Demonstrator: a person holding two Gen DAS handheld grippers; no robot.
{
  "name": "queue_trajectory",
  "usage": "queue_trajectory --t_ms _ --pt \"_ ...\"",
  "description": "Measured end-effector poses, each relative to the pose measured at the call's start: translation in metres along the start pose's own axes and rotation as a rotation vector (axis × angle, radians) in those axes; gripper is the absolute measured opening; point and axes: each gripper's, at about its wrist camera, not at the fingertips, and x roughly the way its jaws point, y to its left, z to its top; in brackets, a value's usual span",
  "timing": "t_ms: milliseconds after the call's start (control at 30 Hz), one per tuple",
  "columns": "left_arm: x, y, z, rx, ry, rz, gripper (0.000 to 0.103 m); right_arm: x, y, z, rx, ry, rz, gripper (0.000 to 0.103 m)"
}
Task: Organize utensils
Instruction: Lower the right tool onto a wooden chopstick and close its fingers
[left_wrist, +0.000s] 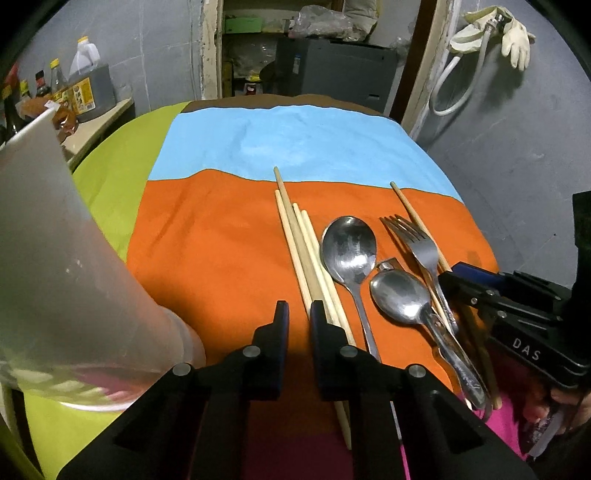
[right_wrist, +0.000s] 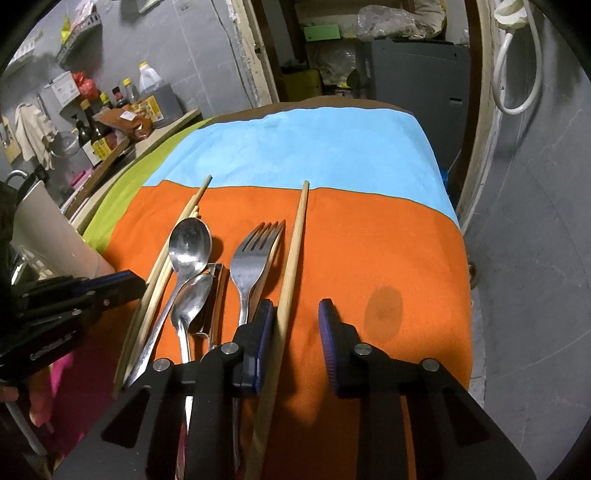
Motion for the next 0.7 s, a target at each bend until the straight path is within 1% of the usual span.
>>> queue_trajectory --t_ms 233,300,367,433,500,567,633,700 --pt "0.012 0.001 0.015 -0.001 0.04 -0.002 0.009 0.008 0.006 0.009 -0.04 0.032 -0.046 0.023" --pt "0.015 0.002 0.018 -0.009 0.056 -0.02 0.009 0.012 0.007 0.014 -0.038 0.045 -0.055 0.023" --pt "0.021 0.002 0.019 -0.01 0.089 -0.04 0.009 0.014 0.008 0.017 -0.047 0.057 -0.059 0.023" --pt "0.023 0.002 0.02 -0.011 0.092 -0.039 0.009 0.016 0.01 0.02 -0.066 0.079 -0.064 0.023" --pt "0.023 0.003 0.021 -0.016 0.1 -0.044 0.009 0.015 0.008 0.021 -0.053 0.084 -0.054 0.023" --pt "0.023 0.002 0.021 -0.024 0.106 -0.049 0.006 0.015 0.007 0.021 -0.049 0.081 -0.047 0.021" --pt "0.021 0.001 0.019 -0.032 0.105 -0.052 0.005 0.014 0.005 0.02 -0.043 0.075 -0.062 0.01" --pt "0.018 -0.001 0.016 -0.036 0.099 -0.058 0.003 0.013 0.004 0.019 -0.022 0.076 -0.051 0.008"
